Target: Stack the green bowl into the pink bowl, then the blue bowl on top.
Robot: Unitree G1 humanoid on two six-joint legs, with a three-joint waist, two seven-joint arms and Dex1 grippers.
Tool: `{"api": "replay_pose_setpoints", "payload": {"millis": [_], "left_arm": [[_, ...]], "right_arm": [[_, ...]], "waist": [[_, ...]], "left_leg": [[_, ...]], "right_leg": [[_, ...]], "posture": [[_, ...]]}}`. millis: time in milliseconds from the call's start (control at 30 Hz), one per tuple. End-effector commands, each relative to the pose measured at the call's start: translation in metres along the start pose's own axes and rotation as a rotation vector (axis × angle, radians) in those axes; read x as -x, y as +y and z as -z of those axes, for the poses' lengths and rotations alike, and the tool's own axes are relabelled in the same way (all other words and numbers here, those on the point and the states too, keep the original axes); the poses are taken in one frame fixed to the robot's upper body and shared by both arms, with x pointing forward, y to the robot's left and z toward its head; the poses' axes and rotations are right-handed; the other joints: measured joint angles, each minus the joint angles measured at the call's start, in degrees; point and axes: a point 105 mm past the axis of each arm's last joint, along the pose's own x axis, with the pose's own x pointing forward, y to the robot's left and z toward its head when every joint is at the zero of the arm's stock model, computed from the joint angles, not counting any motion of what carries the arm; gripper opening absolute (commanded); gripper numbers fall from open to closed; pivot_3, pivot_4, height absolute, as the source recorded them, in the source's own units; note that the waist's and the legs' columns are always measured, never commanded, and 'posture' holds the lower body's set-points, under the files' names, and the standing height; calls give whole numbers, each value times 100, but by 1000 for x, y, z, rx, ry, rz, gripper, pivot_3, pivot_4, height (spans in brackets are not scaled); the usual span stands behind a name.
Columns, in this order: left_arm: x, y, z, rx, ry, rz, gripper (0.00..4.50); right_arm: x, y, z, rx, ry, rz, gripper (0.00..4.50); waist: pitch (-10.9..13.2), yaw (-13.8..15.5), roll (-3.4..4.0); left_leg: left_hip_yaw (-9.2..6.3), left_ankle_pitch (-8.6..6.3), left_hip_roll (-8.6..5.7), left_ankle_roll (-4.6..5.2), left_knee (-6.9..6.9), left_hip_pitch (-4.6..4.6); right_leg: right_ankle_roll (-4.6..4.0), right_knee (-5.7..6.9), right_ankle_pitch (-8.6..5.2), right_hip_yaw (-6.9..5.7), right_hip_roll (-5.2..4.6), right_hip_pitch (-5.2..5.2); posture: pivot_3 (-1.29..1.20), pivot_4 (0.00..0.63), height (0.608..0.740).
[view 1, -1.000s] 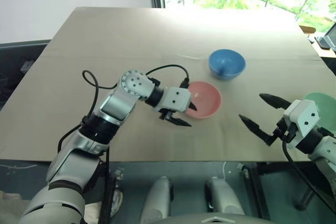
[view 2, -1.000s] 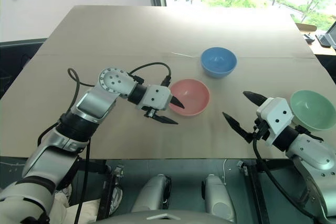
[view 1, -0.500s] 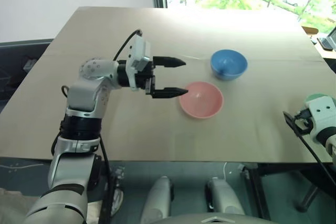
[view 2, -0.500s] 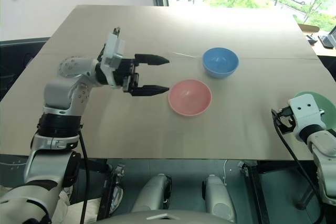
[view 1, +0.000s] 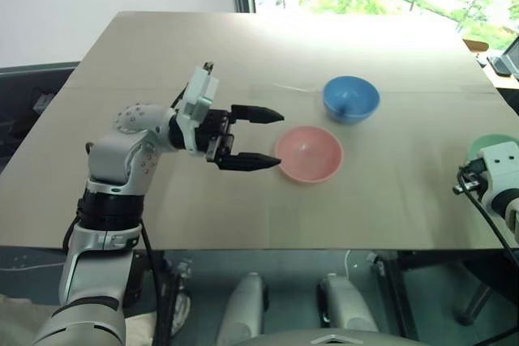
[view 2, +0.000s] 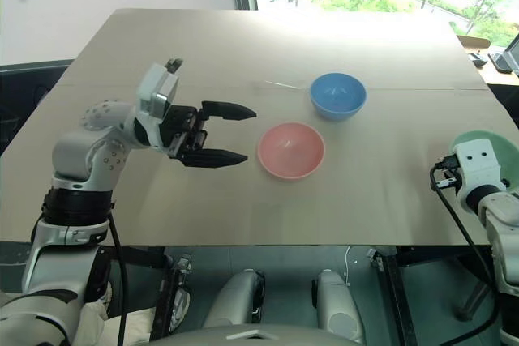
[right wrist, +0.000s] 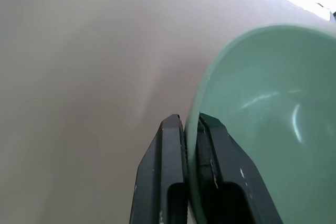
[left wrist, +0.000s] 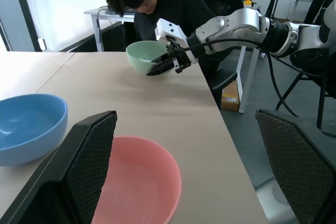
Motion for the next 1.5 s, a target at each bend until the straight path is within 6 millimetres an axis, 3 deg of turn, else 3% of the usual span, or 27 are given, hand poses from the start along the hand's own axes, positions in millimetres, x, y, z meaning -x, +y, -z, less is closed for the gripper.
{"api": "replay_pose_setpoints", "payload": {"millis": [33, 200, 300, 400, 467, 533, 600, 667, 800, 900, 1000, 1067, 1167, 1300, 1400, 1500], "left_arm": [[8, -2, -4, -7, -13, -16, 4500], [25, -1, 9, 1, 39, -75, 4500], [42, 3, 19, 6, 77, -151, 4500], [56, 7, 28, 15, 106, -220, 4500], [60, 7, 35, -5, 142, -238, 4500], [59, 8, 33, -7, 126, -250, 4500], [58, 7, 32, -8, 118, -252, 4500], [58, 6, 32, -8, 115, -258, 4500], [56, 4, 32, -4, 101, -267, 4500], [54, 3, 33, -4, 93, -272, 4500], [53, 5, 31, -11, 81, -286, 4500], [52, 6, 30, -12, 72, -291, 4500], [50, 8, 29, -17, 65, -296, 4500], [50, 7, 30, -21, 69, -304, 4500], [52, 4, 30, -22, 75, -314, 4500], [57, 0, 29, -19, 93, -330, 4500]], "right_arm": [[12, 24, -49, 92, -180, -110, 66], [38, 109, -114, 134, -438, -448, 66], [48, 157, -132, 198, -509, -626, 66], [43, 192, -142, 198, -533, -716, 66], [32, 213, -136, 214, -490, -760, 66], [25, 221, -127, 198, -452, -797, 66], [20, 221, -126, 213, -459, -789, 813], [21, 221, -131, 221, -489, -801, 1240], [42, 218, -160, 139, -622, -889, 2897], [65, 208, -186, 29, -711, -970, 2897], [78, 177, -215, 19, -814, -939, 2897], [66, 156, -218, 111, -808, -830, 2897], [28, 131, -199, 354, -708, -647, 2897], [-38, 98, -155, 637, -528, -486, 2897], [-66, 94, -140, 715, -491, -472, 2897], [-91, 98, -138, 739, -480, -455, 2897]], "waist": [[1, -12, 1], [3, -40, 7], [3, -16, 7], [4, 3, 3], [3, 8, 2], [3, 43, -1], [4, 68, -1], [4, 70, -1], [5, 3, 0], [7, -24, 2], [8, -14, 4], [7, 19, 3], [5, 62, -1], [6, -1, -1], [10, -47, 5], [17, -184, 10]], "left_leg": [[0, 0, 0, 0, 0, 0], [4, 0, 11, 0, -4, 7], [-3, 0, 12, 0, -3, 2], [-3, 0, 9, 0, -3, 0], [-5, 0, 8, 0, -4, -1], [-11, 0, 4, 0, -3, -6], [-12, 0, -2, 0, -2, -12], [-11, 0, -4, 0, -3, -14], [-13, 0, 1, 0, -4, -9], [-12, 0, 3, 0, -5, -9], [-14, 0, 3, 0, -5, -9], [-14, 0, 0, 0, -4, -8], [-24, 0, -5, 0, -4, -9], [-7, 0, -3, 0, -8, -4], [6, 0, -3, 0, -9, -5], [32, 1, 3, -1, -18, -13]], "right_leg": [[0, 0, 0, 0, 0, 0], [0, 3, 0, 8, 11, -1], [0, -3, 0, 0, 12, -1], [0, -6, 0, -1, 9, -3], [-1, -5, 0, -5, 7, -5], [-1, -6, 0, -10, 4, -7], [-1, -9, 0, -12, -4, -8], [-1, -8, 0, -12, -6, -10], [-1, -2, 0, -13, -1, -11], [-1, -1, 0, -11, 0, -11], [-1, -1, 0, -12, -1, -11], [-1, -2, 0, -14, -3, -9], [-1, -11, 0, -26, -7, -3], [-1, -7, 0, -13, -7, -8], [-1, -4, 0, -1, -6, -15], [-2, 8, 1, 28, -2, -44]], "posture": [[0, 150, 740], [0, 150, 740], [0, 150, 740], [0, 150, 740], [0, 150, 740], [0, 150, 740], [0, 150, 740], [0, 150, 740], [0, 150, 740], [0, 150, 740], [0, 150, 740], [0, 150, 740], [0, 150, 740], [0, 150, 740], [0, 150, 740], [0, 150, 740]]}}
